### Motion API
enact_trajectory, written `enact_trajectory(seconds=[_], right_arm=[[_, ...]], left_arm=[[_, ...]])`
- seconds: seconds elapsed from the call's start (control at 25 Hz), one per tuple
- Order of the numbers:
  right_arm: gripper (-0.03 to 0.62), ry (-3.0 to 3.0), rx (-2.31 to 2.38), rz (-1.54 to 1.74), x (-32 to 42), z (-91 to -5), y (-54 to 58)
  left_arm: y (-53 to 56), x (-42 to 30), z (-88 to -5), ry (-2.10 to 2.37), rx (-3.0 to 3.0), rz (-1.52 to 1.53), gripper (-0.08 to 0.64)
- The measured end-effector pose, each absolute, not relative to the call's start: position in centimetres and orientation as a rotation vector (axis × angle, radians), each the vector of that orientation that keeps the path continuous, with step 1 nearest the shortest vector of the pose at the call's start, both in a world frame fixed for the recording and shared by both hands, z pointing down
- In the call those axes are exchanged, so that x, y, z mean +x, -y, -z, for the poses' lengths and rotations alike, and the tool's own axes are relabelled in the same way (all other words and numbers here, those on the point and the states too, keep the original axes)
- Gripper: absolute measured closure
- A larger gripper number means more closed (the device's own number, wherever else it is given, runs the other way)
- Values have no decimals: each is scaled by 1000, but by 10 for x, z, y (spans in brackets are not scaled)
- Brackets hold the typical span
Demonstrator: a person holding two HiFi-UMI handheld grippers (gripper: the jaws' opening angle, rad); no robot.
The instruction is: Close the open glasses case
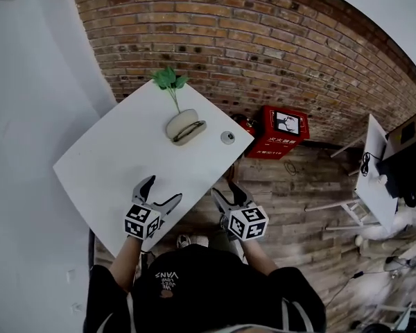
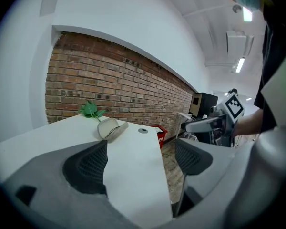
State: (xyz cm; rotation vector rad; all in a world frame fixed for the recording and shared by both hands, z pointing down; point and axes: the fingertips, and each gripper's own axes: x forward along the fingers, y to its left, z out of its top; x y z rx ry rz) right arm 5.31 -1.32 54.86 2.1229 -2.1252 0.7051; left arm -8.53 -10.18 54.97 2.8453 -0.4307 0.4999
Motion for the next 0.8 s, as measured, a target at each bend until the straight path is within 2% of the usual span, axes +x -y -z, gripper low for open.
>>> enact_trajectory(seconds=[0.8], right_arm=[[348,2393,1622,-660,164,-554,159]], left_arm=[[190,-17,-550,949,2668,-444,115]])
